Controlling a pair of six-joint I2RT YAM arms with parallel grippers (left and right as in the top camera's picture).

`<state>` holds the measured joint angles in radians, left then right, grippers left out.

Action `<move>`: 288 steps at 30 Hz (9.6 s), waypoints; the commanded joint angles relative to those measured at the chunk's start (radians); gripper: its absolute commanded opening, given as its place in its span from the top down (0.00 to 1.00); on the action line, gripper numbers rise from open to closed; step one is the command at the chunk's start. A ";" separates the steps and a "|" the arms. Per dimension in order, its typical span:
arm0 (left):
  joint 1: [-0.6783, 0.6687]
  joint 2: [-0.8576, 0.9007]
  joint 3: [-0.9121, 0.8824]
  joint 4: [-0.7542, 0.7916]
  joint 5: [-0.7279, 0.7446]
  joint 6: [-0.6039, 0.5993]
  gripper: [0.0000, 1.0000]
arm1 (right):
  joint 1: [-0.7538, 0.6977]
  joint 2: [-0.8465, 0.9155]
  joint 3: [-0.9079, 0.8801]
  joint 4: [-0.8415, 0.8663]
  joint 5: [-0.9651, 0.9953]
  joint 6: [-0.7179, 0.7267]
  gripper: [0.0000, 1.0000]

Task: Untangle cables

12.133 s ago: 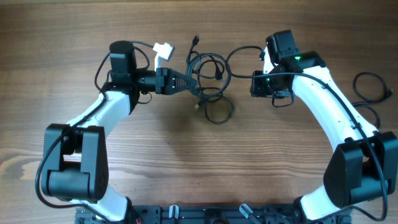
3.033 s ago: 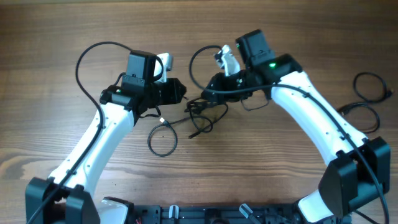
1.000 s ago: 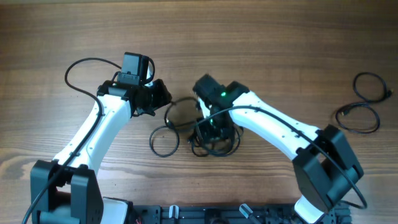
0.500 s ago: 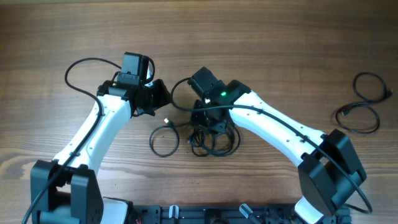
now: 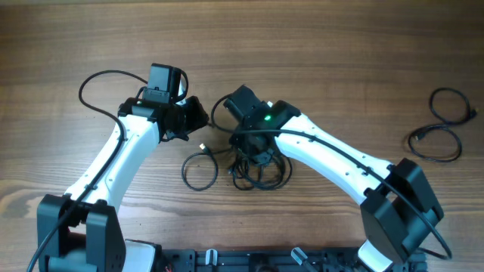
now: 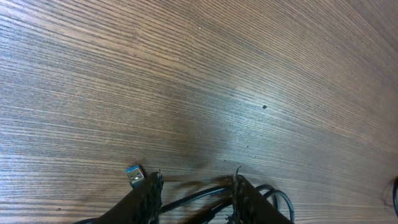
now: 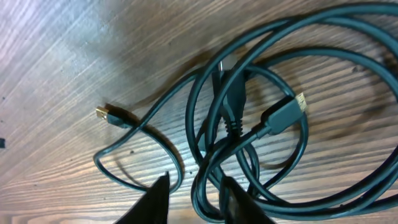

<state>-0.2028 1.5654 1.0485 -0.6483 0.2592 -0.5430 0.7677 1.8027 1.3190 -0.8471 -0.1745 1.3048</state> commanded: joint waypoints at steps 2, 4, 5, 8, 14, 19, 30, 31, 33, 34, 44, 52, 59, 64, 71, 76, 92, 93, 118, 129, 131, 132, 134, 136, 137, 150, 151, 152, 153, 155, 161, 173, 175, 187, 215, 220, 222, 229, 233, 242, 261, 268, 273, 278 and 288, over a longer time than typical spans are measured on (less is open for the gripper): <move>0.005 0.002 0.004 -0.001 0.002 0.016 0.61 | 0.029 0.037 -0.006 0.002 0.018 0.049 0.73; 0.005 0.002 0.004 -0.004 0.002 0.016 0.61 | 0.034 0.049 -0.006 0.002 0.022 0.064 0.73; 0.005 0.002 0.004 -0.005 0.002 0.016 0.61 | 0.034 0.053 -0.006 0.005 0.022 0.064 0.73; 0.005 0.002 0.004 -0.011 0.002 0.016 0.61 | 0.034 0.060 -0.006 0.007 0.028 0.064 0.73; 0.005 0.002 0.004 -0.012 0.002 0.016 0.61 | 0.033 0.060 -0.006 0.013 0.048 0.064 0.83; 0.005 0.002 0.004 -0.012 0.002 0.016 0.61 | 0.033 0.060 -0.006 -0.006 0.048 0.063 0.79; 0.005 0.002 0.004 -0.014 0.002 0.016 0.61 | 0.034 0.060 -0.006 -0.002 0.060 0.064 0.82; 0.005 0.002 0.004 -0.014 0.002 0.016 0.61 | 0.034 0.060 -0.006 -0.002 0.064 0.064 0.82; 0.005 0.002 0.004 -0.014 0.002 0.016 0.61 | 0.034 0.060 -0.006 -0.001 0.064 0.064 0.83; 0.005 0.002 0.004 -0.015 0.002 0.016 0.61 | 0.034 0.060 -0.006 0.000 0.065 0.063 0.82; 0.005 0.002 0.004 -0.014 0.002 0.016 0.61 | 0.036 0.073 -0.006 0.009 0.077 0.060 0.82; 0.005 0.002 0.004 -0.015 0.002 0.016 0.61 | 0.040 0.088 -0.006 0.010 0.049 0.060 0.87; 0.005 0.002 0.005 -0.019 0.004 0.025 0.62 | 0.032 0.084 -0.005 0.013 0.055 0.002 0.96; 0.040 -0.013 0.006 -0.014 0.319 0.114 0.50 | -0.043 0.005 -0.005 0.062 -0.044 -0.268 0.96; 0.146 -0.013 0.006 -0.023 0.770 0.109 0.63 | -0.144 -0.103 -0.005 0.203 -0.192 -0.443 0.96; 0.158 -0.012 0.006 -0.019 0.817 0.012 0.62 | -0.218 -0.103 -0.005 0.302 -0.411 -0.467 0.96; 0.005 -0.012 0.006 0.078 0.596 -0.100 0.78 | -0.245 -0.103 -0.005 0.376 -0.563 -0.467 0.96; 0.002 -0.012 0.006 0.076 0.601 -0.103 0.78 | -0.245 -0.103 -0.005 0.379 -0.563 -0.467 0.96; 0.115 -0.012 0.005 -0.035 0.178 -0.059 0.65 | -0.185 -0.098 -0.005 0.257 -0.375 -0.675 0.96; 0.113 0.072 0.003 -0.034 0.106 -0.056 0.65 | -0.148 0.068 -0.005 0.228 -0.064 -0.649 0.96; 0.113 0.073 0.003 -0.037 0.111 -0.056 0.65 | -0.150 0.072 -0.005 0.106 -0.001 -0.647 0.96; 0.113 0.073 0.003 -0.037 0.110 -0.056 0.65 | -0.150 0.072 -0.005 0.068 0.036 -0.649 0.96; 0.112 0.073 0.003 -0.037 0.110 -0.056 0.65 | -0.150 0.072 -0.005 0.017 0.094 -0.650 0.96; 0.112 0.073 0.003 -0.036 0.110 -0.044 0.65 | -0.150 0.072 -0.005 -0.011 0.095 -0.661 0.96; 0.112 0.073 0.003 -0.036 0.108 -0.037 0.65 | -0.150 0.068 -0.002 -0.031 0.067 -0.710 0.96; 0.112 0.073 0.003 -0.052 0.080 -0.041 0.64 | -0.150 0.081 0.034 0.205 -0.144 -0.877 0.96; 0.112 0.073 0.003 -0.053 0.080 -0.041 0.64 | -0.150 0.104 0.027 0.180 -0.140 -0.875 0.96; 0.112 0.073 0.003 -0.053 0.080 -0.041 0.64 | -0.150 0.123 0.027 0.123 -0.140 -0.875 0.96; 0.112 0.073 0.003 -0.053 0.080 -0.041 0.64 | -0.150 0.128 0.027 0.055 -0.140 -0.883 0.96; 0.112 0.073 0.003 -0.051 0.080 -0.041 0.64 | -0.150 0.129 0.027 -0.026 -0.124 -0.891 0.96; 0.112 0.073 0.003 -0.045 0.080 -0.040 0.63 | -0.149 0.129 0.029 -0.098 -0.101 -0.885 0.96; 0.111 0.073 0.003 -0.045 0.080 -0.040 0.63 | -0.097 0.130 0.080 0.103 -0.080 -0.733 0.81; 0.111 0.073 0.003 -0.046 0.080 -0.040 0.63 | -0.071 0.130 0.080 0.131 -0.030 -0.702 0.80; 0.110 0.073 0.003 -0.052 0.080 -0.040 0.63 | 0.013 0.141 0.080 0.150 0.217 -0.699 0.81; 0.110 0.073 0.003 -0.051 0.079 -0.040 0.63 | -0.006 0.141 0.080 0.050 0.185 -0.562 0.82; 0.110 0.073 0.003 -0.051 0.080 -0.037 0.63 | 0.012 0.153 0.080 -0.009 0.175 -0.546 0.92; 0.110 0.073 0.003 -0.051 0.080 -0.037 0.63 | 0.015 0.173 0.080 -0.014 0.178 -0.535 0.91; 0.110 0.073 0.003 -0.052 0.079 -0.037 0.63 | 0.014 0.200 0.080 -0.009 0.177 -0.535 0.90; 0.110 0.073 0.003 -0.050 0.080 -0.037 0.62 | 0.007 0.200 0.166 -0.053 0.170 -0.546 0.88; 0.109 0.073 0.003 -0.049 0.080 -0.037 0.62 | 0.032 0.203 0.094 -0.044 0.141 -0.516 0.86; 0.146 0.073 0.003 -0.024 0.657 0.148 0.57 | -0.255 0.042 0.088 0.071 -0.530 -0.814 0.96; 0.149 0.073 0.003 0.024 0.903 0.040 0.60 | -0.336 0.042 0.088 0.257 -0.865 -0.805 0.96; 0.139 0.073 0.003 0.097 0.956 0.037 0.71 | -0.336 0.042 0.088 0.322 -0.865 -0.729 0.96; 0.082 0.073 0.003 0.137 0.828 -0.103 0.80 | -0.335 0.042 0.088 0.322 -0.851 -0.730 0.96; 0.029 0.073 0.003 0.129 0.668 -0.155 0.78 | -0.335 0.042 0.088 0.331 -0.851 -0.730 0.96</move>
<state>-0.1284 1.6306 1.0554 -0.4931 1.0695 -0.6819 0.4152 1.8652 1.3952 -0.5385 -0.9272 0.5636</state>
